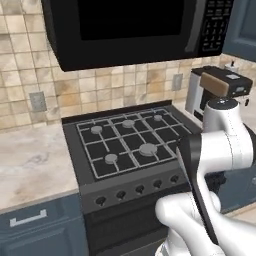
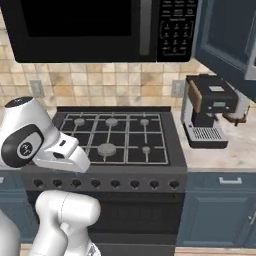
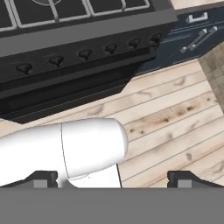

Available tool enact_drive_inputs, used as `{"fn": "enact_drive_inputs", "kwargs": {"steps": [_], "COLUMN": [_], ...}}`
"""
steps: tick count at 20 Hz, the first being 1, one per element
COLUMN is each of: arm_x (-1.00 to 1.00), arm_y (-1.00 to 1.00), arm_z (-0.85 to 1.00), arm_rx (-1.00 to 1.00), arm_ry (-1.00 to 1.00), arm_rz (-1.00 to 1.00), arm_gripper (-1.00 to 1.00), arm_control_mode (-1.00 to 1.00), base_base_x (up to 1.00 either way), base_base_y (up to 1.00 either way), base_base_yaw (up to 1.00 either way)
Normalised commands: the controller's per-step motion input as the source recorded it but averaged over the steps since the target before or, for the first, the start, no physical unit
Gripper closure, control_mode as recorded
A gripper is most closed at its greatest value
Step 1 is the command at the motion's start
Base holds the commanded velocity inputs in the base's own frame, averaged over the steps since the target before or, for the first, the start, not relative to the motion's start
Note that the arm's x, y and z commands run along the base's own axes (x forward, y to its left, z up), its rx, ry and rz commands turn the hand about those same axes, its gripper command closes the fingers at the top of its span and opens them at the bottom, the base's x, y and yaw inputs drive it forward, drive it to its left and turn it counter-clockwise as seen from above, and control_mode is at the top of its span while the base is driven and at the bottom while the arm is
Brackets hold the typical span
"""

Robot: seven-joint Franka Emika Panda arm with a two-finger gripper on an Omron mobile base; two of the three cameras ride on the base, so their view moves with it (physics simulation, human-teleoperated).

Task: Pick the bottled water, beer from the counter and place them in the open cabinet.

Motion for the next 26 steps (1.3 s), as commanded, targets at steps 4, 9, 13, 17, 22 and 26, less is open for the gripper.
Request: {"fn": "enact_drive_inputs", "kwargs": {"steps": [4,9,13,17,22,26], "arm_x": [0.0,0.0,0.0,0.0,0.0,0.0], "arm_y": [0.0,0.0,0.0,0.0,0.0,0.0], "arm_z": [0.0,0.0,0.0,0.0,0.0,0.0], "arm_rx": [0.0,0.0,0.0,0.0,0.0,0.0], "arm_ry": [0.0,0.0,0.0,0.0,0.0,0.0], "arm_rz": [0.0,0.0,0.0,0.0,0.0,0.0], "arm_gripper": [-1.0,-1.0,-1.0,-1.0,-1.0,-1.0], "arm_control_mode": [1.0,1.0,1.0,1.0,1.0,1.0], "base_base_x": [0.06,0.55,0.71,0.72,0.18,0.78], "base_base_y": [1.0,0.94,0.81,0.49,0.79,0.48], "base_base_yaw": [0.29,0.43,0.48,0.52,0.44,0.57]}}
